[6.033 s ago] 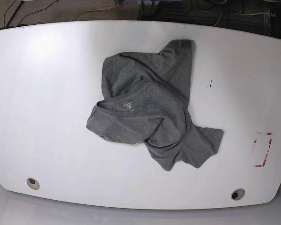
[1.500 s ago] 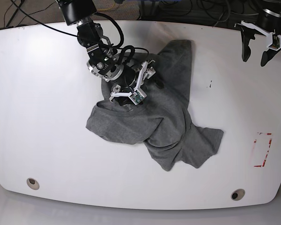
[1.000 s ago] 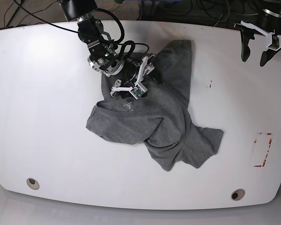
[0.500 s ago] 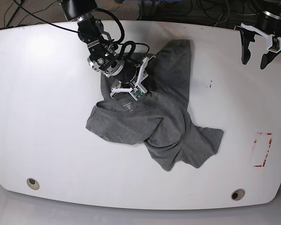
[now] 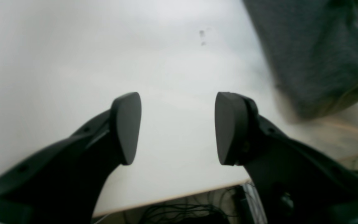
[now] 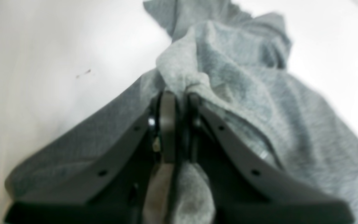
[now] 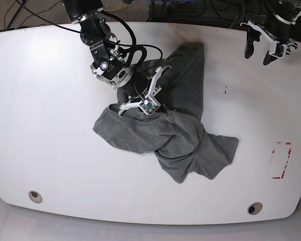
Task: Layout the t-shirt on the table in an organized manner, then fold the t-shirt properly
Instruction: 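Close the right gripper on the t-shirt fabric near the collar, then lower the left gripper onto the t-shirt and pinch its edge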
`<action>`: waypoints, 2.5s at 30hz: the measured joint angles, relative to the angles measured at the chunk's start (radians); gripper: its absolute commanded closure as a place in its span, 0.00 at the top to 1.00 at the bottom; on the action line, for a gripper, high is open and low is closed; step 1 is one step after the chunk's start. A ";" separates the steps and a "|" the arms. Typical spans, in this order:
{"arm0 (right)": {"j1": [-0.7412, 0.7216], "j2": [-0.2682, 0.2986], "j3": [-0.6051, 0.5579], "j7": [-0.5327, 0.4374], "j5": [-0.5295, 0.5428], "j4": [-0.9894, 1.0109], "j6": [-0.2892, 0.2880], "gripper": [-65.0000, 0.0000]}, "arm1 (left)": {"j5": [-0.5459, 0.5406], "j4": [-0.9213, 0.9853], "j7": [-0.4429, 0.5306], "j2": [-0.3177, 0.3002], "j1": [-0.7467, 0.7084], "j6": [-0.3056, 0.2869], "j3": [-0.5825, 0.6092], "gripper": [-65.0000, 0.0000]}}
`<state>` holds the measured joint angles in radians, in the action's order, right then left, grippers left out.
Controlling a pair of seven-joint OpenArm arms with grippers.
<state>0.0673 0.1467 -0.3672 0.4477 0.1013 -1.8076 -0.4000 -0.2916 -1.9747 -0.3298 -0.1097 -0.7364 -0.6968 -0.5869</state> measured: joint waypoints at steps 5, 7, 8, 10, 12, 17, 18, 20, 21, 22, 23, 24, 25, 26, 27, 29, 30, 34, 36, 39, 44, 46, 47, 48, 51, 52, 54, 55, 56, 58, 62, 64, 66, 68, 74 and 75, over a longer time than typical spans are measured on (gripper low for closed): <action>-0.001 -0.002 0.000 0.002 0.000 -0.011 -0.001 0.07 | 0.002 0.000 -0.011 0.001 0.000 0.000 0.033 0.54; -0.001 -0.002 0.000 0.002 0.000 -0.011 0.000 0.07 | 0.002 0.000 -0.011 0.001 -0.001 -0.001 0.044 0.54; 0.000 -0.002 0.000 0.002 0.000 -0.011 -0.001 0.07 | 0.002 0.000 -0.010 0.001 -0.001 -0.001 0.049 0.54; 0.000 -0.002 0.000 0.002 0.000 -0.011 -0.001 0.07 | 0.002 0.000 -0.011 0.001 -0.001 0.000 0.053 0.54; 0.001 -0.002 0.000 0.002 0.000 -0.011 -0.001 0.07 | 0.002 0.000 -0.011 0.001 -0.001 0.000 0.055 0.54; 0.000 -0.002 -0.001 -0.002 0.000 -0.005 -0.001 0.08 | 0.002 0.000 -0.011 0.001 -0.003 0.000 0.055 0.54; 0.000 -0.002 -0.001 -0.002 0.001 0.001 -0.001 0.08 | 0.002 0.000 -0.011 0.001 -0.003 0.000 0.055 0.54; 0.000 -0.003 -0.002 -0.002 0.001 0.018 -0.001 0.08 | 0.002 0.000 -0.011 0.001 -0.003 0.000 0.055 0.54; 0.000 -0.003 -0.002 -0.002 0.001 0.028 -0.001 0.08 | 0.002 0.000 -0.011 0.001 -0.003 0.000 0.055 0.54; 0.000 -0.002 -0.002 -0.002 0.001 0.039 -0.001 0.08 | 0.002 0.000 -0.011 0.001 -0.003 0.000 0.055 0.54; 0.000 -0.002 -0.002 -0.003 0.000 0.051 -0.001 0.08 | 0.002 0.000 -0.011 0.001 -0.002 0.000 0.055 0.54; 0.000 -0.003 -0.002 -0.006 0.000 0.064 -0.001 0.08 | 0.002 0.000 -0.011 0.001 0.000 0.000 0.055 0.54; 0.000 -0.003 -0.002 -0.006 0.001 0.077 -0.001 0.08 | 0.002 0.000 -0.011 0.001 0.001 0.000 0.055 0.54; -0.002 -0.003 -0.002 -0.009 0.001 0.089 -0.001 0.09 | 0.002 0.000 -0.011 0.001 0.003 0.000 0.055 0.54; -0.002 -0.002 -0.003 -0.009 0.000 0.102 0.000 0.14 | 0.002 0.000 -0.012 0.001 0.007 0.000 0.055 0.54; -0.005 -0.004 -0.003 -0.011 0.001 0.130 0.000 0.23 | 0.002 0.000 -0.011 0.001 0.013 0.000 0.054 0.54; -0.008 -0.008 -0.003 -0.018 0.000 0.143 -0.002 0.28 | 0.002 0.001 -0.011 0.001 0.016 0.000 0.053 0.54; -0.019 -0.034 0.003 -0.039 0.000 0.201 0.005 0.44 | 0.033 0.001 -0.007 0.002 0.016 0.000 0.053 0.54; -0.019 -0.037 0.002 -0.068 0.001 0.214 -0.001 0.48 | 0.057 0.001 -0.012 0.001 0.016 0.000 0.053 0.54; -0.016 -0.039 0.000 -0.079 0.001 0.217 -0.001 0.48 | 0.071 0.001 -0.014 0.001 0.016 0.000 0.053 0.54; -0.016 -0.041 -0.001 -0.080 0.000 0.219 0.000 0.48 | 0.071 0.001 -0.014 0.001 0.017 0.000 0.054 0.54; -0.017 -0.041 0.000 -0.080 0.000 0.219 0.000 0.44 | 0.072 0.001 -0.014 0.001 0.017 0.000 0.054 0.54; -0.017 -0.042 -0.001 -0.080 0.000 0.219 0.000 0.36 | 0.074 0.001 -0.014 0.001 0.017 0.000 0.054 0.54; -0.017 -0.042 -0.002 -0.080 0.000 0.219 0.000 0.31 | 0.074 0.001 -0.014 0.001 0.017 0.000 0.054 0.54; -0.017 -0.044 -0.001 -0.080 0.000 0.219 0.000 0.10 | 0.074 0.001 -0.014 0.001 0.017 0.000 0.054 0.54; -0.017 -0.045 -0.002 -0.080 0.001 0.219 0.000 0.01 | 0.074 0.001 -0.014 0.001 0.017 0.000 0.054 0.54; -0.019 -0.044 -0.002 -0.079 0.000 0.219 0.000 0.00 | 0.074 0.001 -0.014 0.001 0.017 0.000 0.054 0.54; -0.021 -0.044 0.000 -0.080 0.001 0.219 0.000 0.00 | 0.074 0.001 -0.014 0.001 0.017 0.000 0.054 0.54; -0.022 -0.044 0.001 -0.080 0.001 0.218 0.000 0.01 | 0.074 0.001 -0.014 0.001 0.017 0.000 0.054 0.54; -0.023 -0.044 0.002 -0.080 0.000 0.217 0.000 0.01 | 0.074 0.001 -0.014 0.001 0.018 0.000 0.054 0.54; -0.018 -0.038 0.003 -0.071 0.000 0.172 -0.001 0.00 | 0.074 0.001 -0.014 0.001 0.019 0.000 0.058 0.54; -0.013 -0.036 0.013 -0.064 0.004 0.128 -0.006 0.00 | 0.074 0.001 -0.014 0.000 0.019 0.000 0.066 0.54; -0.014 -0.038 0.034 -0.022 0.001 0.075 -0.007 0.00 | 0.076 0.001 -0.014 0.000 0.019 0.007 0.089 0.54; -0.017 -0.039 0.051 0.011 0.000 0.018 0.001 0.00 | 0.081 0.001 -0.014 0.001 0.019 0.006 0.116 0.54; -0.032 -0.039 0.065 0.020 0.009 -0.077 0.003 0.00 | 0.082 0.001 -0.013 0.004 0.019 0.002 0.197 0.54; -0.036 -0.038 0.065 0.021 0.009 -0.077 0.002 0.00 | 0.082 0.001 -0.014 0.008 0.019 0.004 0.211 0.54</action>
<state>0.0311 0.1085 -0.3023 0.4690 0.1101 -1.8843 -0.3981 -0.2100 -1.9736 -0.3435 -0.1013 -0.7174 -0.6926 -0.3756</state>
